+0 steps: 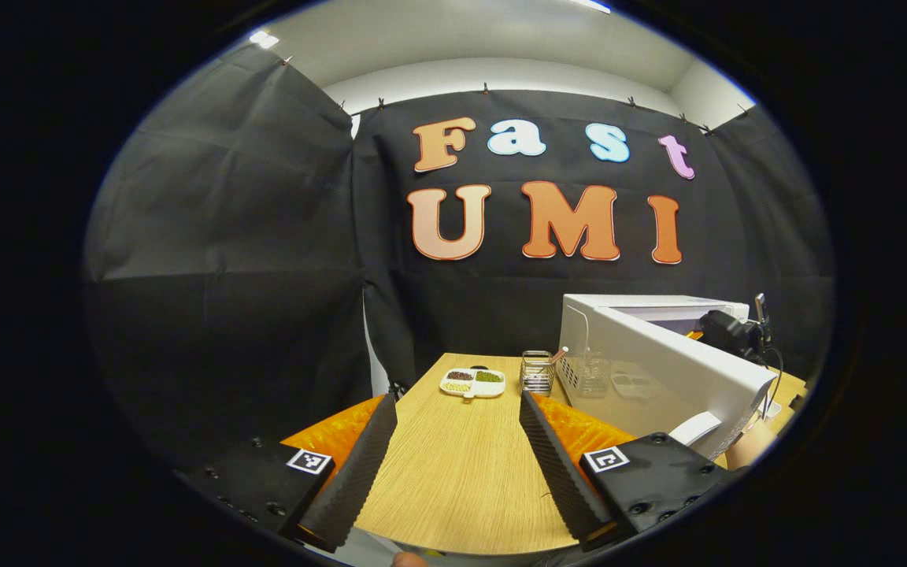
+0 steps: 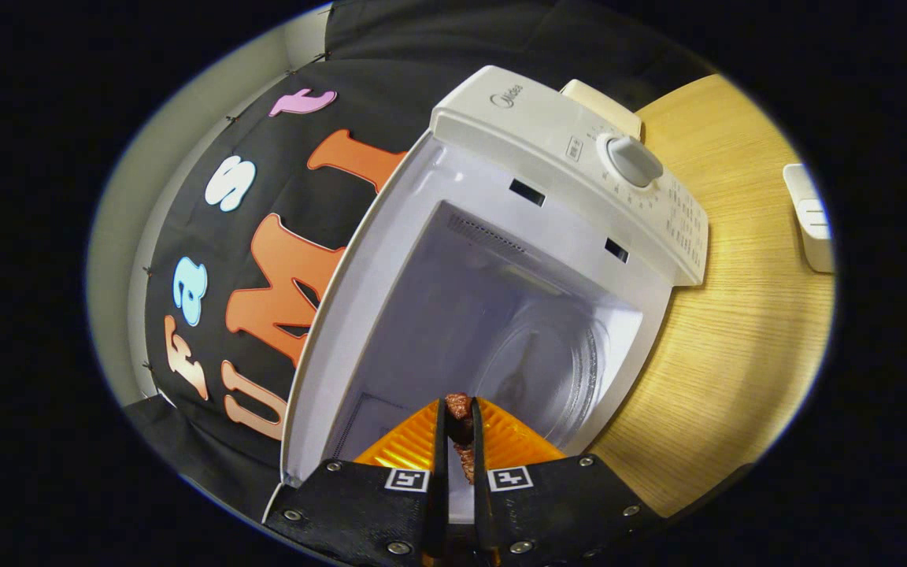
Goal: Open the microwave oven with the left hand, put the food in, and close the microwave oven.
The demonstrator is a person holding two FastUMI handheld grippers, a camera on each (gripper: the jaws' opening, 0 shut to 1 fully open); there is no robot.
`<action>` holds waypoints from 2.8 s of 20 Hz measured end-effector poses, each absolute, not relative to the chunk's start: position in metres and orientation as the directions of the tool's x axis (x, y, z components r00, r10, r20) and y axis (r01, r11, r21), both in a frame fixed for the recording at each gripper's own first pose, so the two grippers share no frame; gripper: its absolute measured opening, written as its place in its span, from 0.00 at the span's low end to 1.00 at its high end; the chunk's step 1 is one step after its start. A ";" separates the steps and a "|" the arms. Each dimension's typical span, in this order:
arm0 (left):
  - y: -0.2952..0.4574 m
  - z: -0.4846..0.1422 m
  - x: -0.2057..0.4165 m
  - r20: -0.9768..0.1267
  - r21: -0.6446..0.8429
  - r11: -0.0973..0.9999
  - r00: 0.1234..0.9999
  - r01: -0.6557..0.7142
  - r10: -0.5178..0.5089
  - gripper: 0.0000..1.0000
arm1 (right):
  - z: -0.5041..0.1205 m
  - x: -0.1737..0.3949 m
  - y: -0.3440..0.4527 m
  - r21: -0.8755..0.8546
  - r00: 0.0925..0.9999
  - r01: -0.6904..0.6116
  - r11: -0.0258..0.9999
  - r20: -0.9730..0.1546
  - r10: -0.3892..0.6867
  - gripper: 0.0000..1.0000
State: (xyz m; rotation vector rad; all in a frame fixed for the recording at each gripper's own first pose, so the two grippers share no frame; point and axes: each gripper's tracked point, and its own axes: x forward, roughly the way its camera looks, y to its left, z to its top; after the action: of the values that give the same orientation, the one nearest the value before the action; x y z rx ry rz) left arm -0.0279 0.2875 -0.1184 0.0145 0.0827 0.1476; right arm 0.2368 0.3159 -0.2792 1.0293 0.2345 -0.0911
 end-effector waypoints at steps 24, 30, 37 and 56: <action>0.282 -0.086 -0.052 -0.037 0.015 0.987 0.986 -0.161 0.161 0.97 | -0.240 0.188 0.268 0.168 0.979 0.014 0.986 -0.201 0.020 0.95; 0.285 -0.081 -0.063 -0.033 0.013 0.984 0.983 -0.180 0.181 1.00 | -0.200 0.126 0.249 0.054 0.980 -0.115 0.992 -0.155 0.122 0.95; 0.302 -0.075 -0.061 -0.032 0.014 0.980 0.979 -0.199 0.199 0.97 | -0.165 0.067 0.189 -0.047 0.984 -0.154 0.987 -0.100 0.149 0.95; 0.214 -0.148 0.003 -0.173 -0.049 0.998 0.984 -0.041 0.032 1.00 | -0.111 0.037 0.034 0.001 1.000 -0.017 1.000 -0.021 0.017 0.95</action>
State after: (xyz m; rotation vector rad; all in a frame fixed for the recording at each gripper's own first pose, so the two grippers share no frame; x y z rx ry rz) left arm 0.0028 0.2139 -0.1483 -0.0523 0.1726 0.0366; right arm 0.0366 0.0343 -0.1114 0.0009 0.0211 0.0167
